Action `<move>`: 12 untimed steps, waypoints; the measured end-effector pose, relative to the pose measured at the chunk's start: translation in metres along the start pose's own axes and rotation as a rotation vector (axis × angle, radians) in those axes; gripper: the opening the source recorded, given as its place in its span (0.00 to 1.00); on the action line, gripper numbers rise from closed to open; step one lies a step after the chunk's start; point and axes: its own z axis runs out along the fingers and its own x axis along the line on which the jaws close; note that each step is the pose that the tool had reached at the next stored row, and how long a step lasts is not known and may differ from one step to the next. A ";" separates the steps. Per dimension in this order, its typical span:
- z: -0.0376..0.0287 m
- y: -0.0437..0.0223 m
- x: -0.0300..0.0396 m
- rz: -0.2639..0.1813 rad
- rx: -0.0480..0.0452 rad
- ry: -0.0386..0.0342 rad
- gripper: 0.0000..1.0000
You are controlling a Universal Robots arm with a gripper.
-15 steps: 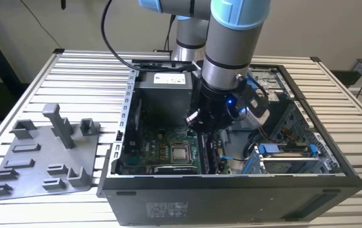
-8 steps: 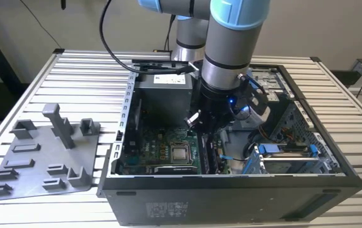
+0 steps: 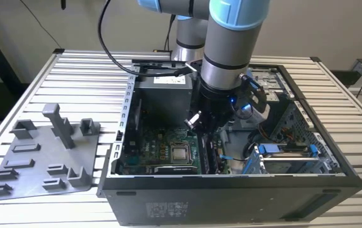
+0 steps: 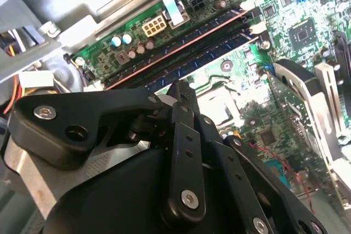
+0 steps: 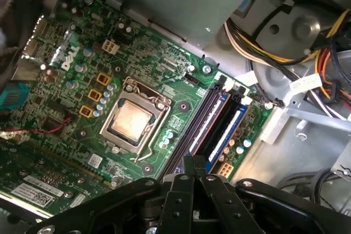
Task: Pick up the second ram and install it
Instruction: 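Press down the second ram until it locks into place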
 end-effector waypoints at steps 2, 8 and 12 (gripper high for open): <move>0.0001 0.0003 0.0006 -0.021 -0.0027 -0.0014 0.11; 0.0004 0.0005 0.0011 -0.058 -0.0209 -0.0117 0.11; 0.0005 0.0006 0.0013 -0.077 -0.0362 -0.0205 0.11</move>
